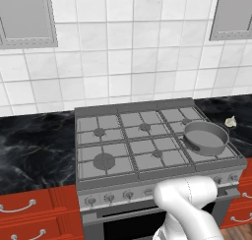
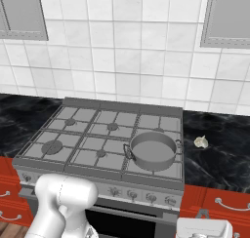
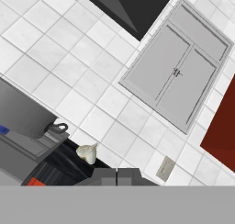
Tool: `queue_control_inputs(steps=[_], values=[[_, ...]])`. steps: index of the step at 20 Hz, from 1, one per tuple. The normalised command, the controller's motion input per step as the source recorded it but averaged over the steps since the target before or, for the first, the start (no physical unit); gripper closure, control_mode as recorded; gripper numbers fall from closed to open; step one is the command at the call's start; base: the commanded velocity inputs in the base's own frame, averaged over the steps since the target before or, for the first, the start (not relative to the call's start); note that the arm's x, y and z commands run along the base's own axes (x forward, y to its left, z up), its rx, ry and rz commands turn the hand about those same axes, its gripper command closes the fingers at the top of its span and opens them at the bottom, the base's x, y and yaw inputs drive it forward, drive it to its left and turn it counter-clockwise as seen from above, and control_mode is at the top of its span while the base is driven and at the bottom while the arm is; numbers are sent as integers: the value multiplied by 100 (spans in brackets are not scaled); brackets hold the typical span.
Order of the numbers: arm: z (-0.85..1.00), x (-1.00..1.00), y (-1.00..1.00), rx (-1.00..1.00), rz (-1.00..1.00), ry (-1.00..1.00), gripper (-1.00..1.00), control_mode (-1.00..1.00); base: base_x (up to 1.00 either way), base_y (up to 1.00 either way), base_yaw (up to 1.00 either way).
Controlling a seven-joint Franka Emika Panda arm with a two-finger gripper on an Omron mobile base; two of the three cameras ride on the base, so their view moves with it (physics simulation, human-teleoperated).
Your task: Turn on the burner for the pot on the stove. Wait thirty seconds for the pot to heat up. Then add the garlic to the pot.
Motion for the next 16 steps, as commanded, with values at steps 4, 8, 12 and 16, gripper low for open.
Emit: queue_control_inputs(steps=[4,8,12,16], values=[[0,0,0,0,0,0,100,-100,0,0,0],[0,0,0,0,0,0,100,-100,0,0,0],[0,0,0,0,0,0,100,-100,0,0,0],[0,0,0,0,0,0,100,-100,0,0,0]])
